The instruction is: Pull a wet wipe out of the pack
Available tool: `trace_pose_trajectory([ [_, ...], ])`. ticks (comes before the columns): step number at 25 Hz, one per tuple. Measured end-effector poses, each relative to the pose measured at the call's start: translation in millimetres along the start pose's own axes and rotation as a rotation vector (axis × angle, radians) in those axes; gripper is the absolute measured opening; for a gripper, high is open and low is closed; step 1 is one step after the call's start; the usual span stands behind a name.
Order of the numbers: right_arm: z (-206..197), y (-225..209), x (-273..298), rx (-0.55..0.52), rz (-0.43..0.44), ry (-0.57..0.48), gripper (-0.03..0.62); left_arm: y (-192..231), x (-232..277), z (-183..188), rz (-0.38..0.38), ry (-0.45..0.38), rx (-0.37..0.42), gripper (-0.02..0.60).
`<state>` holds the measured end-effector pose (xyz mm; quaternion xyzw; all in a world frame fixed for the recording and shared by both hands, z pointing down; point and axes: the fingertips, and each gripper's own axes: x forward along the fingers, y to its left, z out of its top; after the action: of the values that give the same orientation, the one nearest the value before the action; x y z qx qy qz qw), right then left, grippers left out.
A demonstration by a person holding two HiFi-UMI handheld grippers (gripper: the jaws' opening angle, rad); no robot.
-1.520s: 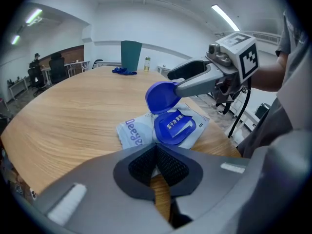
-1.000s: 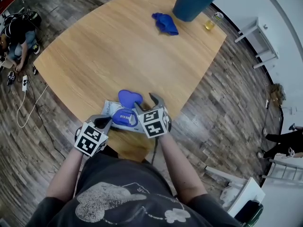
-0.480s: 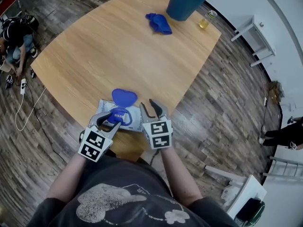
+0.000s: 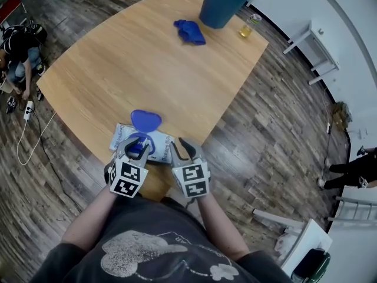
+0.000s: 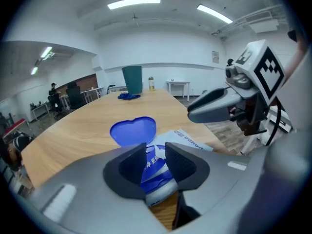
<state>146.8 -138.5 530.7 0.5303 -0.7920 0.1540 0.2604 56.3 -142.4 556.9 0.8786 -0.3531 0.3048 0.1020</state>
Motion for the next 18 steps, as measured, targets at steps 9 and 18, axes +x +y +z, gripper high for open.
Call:
trace_pose_trajectory([
  [9,-5.6,7.8,-6.2,-0.031,0.099,-0.008,0.077,18.0,-16.2,11.7,0.104,-0.062,-0.121,0.026],
  [18,9.7,53.8,3.1,-0.115,0.225,-0.008,0.008,61.4,-35.0,-2.7,0.18,-0.052,-0.169,0.023],
])
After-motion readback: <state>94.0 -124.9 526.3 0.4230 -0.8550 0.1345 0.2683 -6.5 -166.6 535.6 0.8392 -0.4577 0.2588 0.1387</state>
